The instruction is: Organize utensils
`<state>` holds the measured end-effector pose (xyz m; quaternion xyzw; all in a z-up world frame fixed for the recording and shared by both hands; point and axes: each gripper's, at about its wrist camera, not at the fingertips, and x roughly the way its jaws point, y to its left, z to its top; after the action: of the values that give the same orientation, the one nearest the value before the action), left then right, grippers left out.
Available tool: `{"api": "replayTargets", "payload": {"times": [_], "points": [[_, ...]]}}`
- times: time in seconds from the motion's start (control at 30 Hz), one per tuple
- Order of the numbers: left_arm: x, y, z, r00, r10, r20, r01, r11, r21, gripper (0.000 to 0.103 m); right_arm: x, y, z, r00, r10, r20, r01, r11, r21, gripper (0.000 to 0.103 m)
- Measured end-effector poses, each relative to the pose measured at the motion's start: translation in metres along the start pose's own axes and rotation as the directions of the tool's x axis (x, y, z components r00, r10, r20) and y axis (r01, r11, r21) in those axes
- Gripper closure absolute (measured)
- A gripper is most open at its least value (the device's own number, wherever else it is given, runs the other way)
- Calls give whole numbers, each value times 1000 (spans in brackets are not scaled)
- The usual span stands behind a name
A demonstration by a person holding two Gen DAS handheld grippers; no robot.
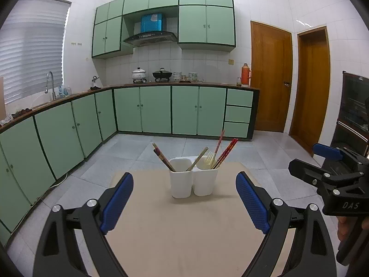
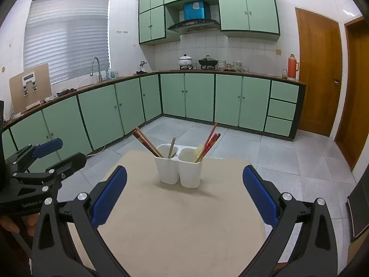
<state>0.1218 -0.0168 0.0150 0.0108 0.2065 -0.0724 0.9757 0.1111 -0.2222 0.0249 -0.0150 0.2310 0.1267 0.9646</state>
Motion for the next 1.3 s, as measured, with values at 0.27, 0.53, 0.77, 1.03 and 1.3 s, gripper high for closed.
{"api": "replayTargets", "payload": {"times": [0.27, 0.53, 0.77, 1.03, 1.3], "points": [[-2, 3, -1, 1000, 3, 6, -3, 1000, -5, 14, -2, 1, -2, 1000, -2, 0, 2, 1000, -5, 6], [-4, 2, -2, 1000, 1, 9, -1, 1000, -7, 14, -2, 1, -2, 1000, -3, -2, 3, 1000, -5, 6], [-7, 3, -1, 1000, 3, 14, -3, 1000, -10, 14, 0, 3, 3, 1000, -1, 0, 1, 1000, -12, 6], [-7, 3, -2, 1000, 3, 14, -3, 1000, -9, 14, 1, 3, 3, 1000, -3, 0, 3, 1000, -11, 6], [-8, 3, -2, 1000, 3, 13, -3, 1000, -7, 14, 1, 4, 3, 1000, -3, 0, 3, 1000, -12, 6]]}}
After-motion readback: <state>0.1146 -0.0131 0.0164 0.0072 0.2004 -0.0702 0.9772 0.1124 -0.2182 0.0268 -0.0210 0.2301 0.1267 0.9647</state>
